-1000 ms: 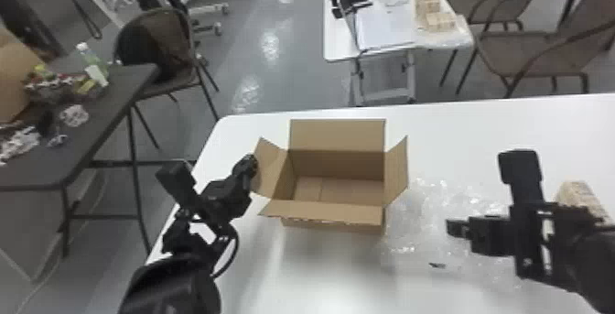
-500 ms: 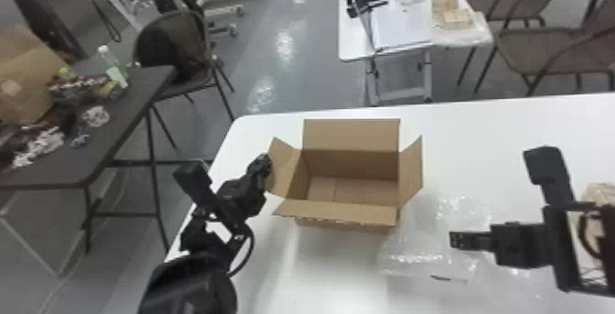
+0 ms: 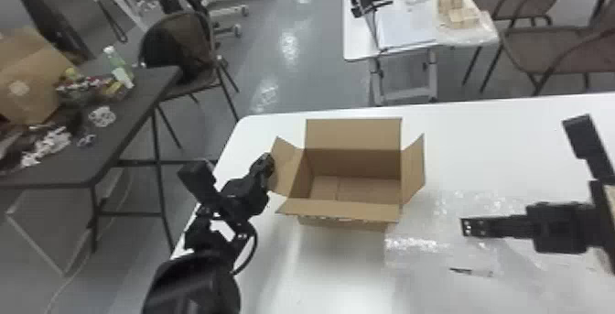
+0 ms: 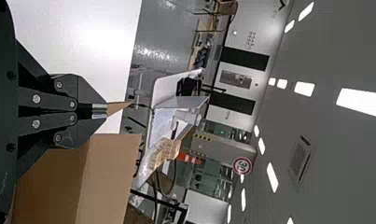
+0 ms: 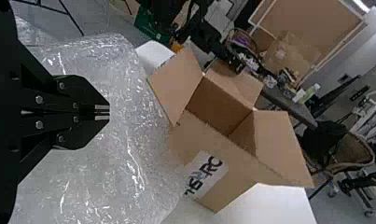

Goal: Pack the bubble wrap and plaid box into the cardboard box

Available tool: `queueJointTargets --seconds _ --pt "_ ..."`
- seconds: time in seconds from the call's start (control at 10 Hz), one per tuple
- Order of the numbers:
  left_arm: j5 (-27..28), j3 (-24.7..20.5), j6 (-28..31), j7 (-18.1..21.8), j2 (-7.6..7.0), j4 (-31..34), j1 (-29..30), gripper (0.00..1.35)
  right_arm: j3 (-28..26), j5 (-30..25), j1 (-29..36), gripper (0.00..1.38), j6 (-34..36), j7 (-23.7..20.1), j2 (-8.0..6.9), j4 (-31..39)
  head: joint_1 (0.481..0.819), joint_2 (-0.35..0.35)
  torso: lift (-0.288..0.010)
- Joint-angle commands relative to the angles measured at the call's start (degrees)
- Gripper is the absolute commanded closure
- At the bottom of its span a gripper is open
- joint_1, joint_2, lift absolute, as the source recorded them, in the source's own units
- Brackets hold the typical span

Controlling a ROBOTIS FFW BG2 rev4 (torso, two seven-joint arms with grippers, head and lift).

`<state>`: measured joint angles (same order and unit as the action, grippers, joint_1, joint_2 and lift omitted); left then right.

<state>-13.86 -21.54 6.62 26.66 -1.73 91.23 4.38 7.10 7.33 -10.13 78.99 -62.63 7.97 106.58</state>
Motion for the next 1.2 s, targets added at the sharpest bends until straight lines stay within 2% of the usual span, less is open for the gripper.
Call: queueJointTargets --seconds 0.0,0.2,0.3,0.4,0.7,0.8,0.9,1.1 --pt "0.1 0.4 0.3 -0.4 -0.29 0.0 -0.1 1.21 -0.2 -6.8 -1.3 1.23 0.8 -7.8 -0.32 1.2 0.695 0.350 -0.089" --pt "-0.1 1.9 0.7 -1.6 -1.17 0.0 -0.3 1.21 0.0 1.0 -3.1 1.23 0.6 -8.6 0.38 1.1 0.695 0.350 -0.089" --pt "-0.6 2.6 0.7 -2.2 -1.61 0.0 -0.2 1.21 0.0 7.4 -4.4 1.23 0.0 -5.4 1.17 1.3 0.695 0.350 -0.089" --pt "-0.8 3.2 0.7 -2.8 -1.87 0.0 -0.3 1.21 0.0 12.4 -6.1 1.23 -1.2 -2.7 1.35 0.7 0.695 0.350 -0.089" --pt "-0.8 4.8 1.1 -4.1 -2.58 0.0 -0.6 1.21 -1.7 28.6 -10.5 1.23 -7.1 9.1 -1.55 -1.1 0.695 0.350 -0.089" --pt "-0.9 5.1 1.2 -4.3 -2.75 0.0 -0.6 1.21 -1.7 32.2 -11.9 1.23 -9.3 11.2 -2.87 -2.4 0.694 0.350 -0.089" --pt "-0.9 5.4 1.2 -4.7 -2.93 0.0 -0.7 1.21 -1.7 35.8 -13.0 1.23 -10.7 13.3 -3.66 -3.6 0.669 0.350 -0.089" --pt "-1.0 5.8 1.3 -5.2 -3.19 0.0 -0.8 1.21 -1.7 38.5 -15.2 1.23 -12.3 15.1 -4.28 -4.3 0.639 0.350 -0.089"
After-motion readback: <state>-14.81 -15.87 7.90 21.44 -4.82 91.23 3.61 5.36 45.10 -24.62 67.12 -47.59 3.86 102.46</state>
